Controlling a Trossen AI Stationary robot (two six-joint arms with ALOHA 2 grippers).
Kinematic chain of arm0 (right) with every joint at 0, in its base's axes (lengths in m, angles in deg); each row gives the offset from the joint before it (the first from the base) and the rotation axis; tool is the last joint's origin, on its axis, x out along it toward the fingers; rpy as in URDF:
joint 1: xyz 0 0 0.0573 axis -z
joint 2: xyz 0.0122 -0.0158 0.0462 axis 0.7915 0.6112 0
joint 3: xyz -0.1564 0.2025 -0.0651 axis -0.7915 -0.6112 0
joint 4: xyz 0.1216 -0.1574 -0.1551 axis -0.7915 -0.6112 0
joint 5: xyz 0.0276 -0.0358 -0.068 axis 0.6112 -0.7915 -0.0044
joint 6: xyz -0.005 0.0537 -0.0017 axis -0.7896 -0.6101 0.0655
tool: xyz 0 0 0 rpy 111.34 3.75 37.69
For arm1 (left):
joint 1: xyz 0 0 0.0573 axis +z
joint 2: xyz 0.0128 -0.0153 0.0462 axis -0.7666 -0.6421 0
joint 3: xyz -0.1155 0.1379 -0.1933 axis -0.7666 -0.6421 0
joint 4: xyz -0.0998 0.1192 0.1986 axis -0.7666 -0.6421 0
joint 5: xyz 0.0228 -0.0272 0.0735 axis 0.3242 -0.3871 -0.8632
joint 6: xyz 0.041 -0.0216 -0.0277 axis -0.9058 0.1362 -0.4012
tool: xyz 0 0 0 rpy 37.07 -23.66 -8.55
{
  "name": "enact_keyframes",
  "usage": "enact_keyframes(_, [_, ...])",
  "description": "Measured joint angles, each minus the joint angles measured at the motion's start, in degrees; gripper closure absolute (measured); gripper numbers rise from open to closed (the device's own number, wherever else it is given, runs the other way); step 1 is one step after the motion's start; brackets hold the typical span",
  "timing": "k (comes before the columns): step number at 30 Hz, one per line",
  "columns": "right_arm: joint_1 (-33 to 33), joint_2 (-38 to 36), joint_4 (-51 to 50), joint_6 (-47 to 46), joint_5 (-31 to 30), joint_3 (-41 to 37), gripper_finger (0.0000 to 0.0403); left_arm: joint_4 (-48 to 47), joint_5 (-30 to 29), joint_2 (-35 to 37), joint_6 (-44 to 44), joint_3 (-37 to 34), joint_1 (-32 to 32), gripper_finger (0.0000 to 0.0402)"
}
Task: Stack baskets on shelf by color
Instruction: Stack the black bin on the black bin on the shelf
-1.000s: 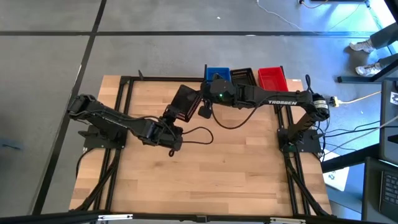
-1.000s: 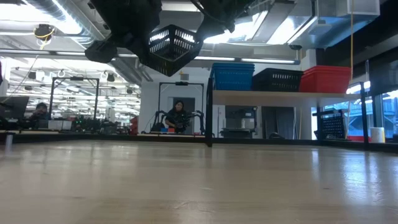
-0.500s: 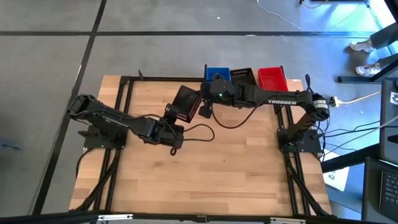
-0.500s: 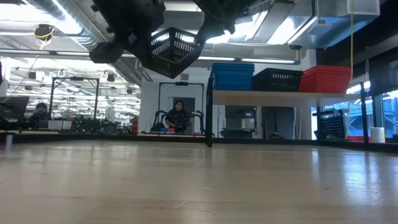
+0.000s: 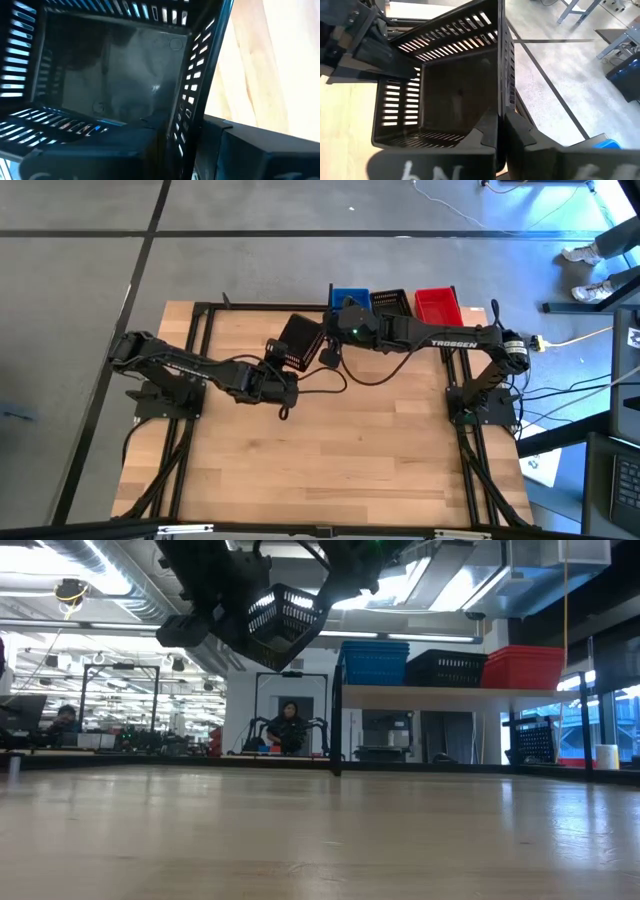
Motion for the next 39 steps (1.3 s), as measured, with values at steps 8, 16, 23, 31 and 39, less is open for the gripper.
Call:
enact_keyframes(8, [1.55, 0.01, -1.08, -1.76, 1.08, 0.01, 0.0397, 0.22, -0.59, 0.14, -0.63, 0.00, -1.63, 0.0337])
enact_keyframes(16, [1.74, 0.02, -1.68, -1.14, 1.41, 0.01, 0.0397, 4.26, 3.87, 0.61, -4.43, 0.11, -5.00, 0.0337])
enact_keyframes(23, [1.72, 0.02, -2.35, -1.14, 1.08, 0.01, 0.0397, 6.25, 10.49, 0.61, -3.47, 0.11, -4.99, 0.0340])
enact_keyframes(31, [1.80, 0.02, -2.94, 0.22, 0.43, 0.01, 0.0397, 11.67, 10.98, 3.44, -3.69, 0.17, -6.07, 0.0336])
enact_keyframes(39, [1.78, 0.02, -3.27, 0.84, -2.09, 0.01, 0.0397, 13.54, 15.36, 7.61, -2.70, 0.43, -8.03, 0.0336])
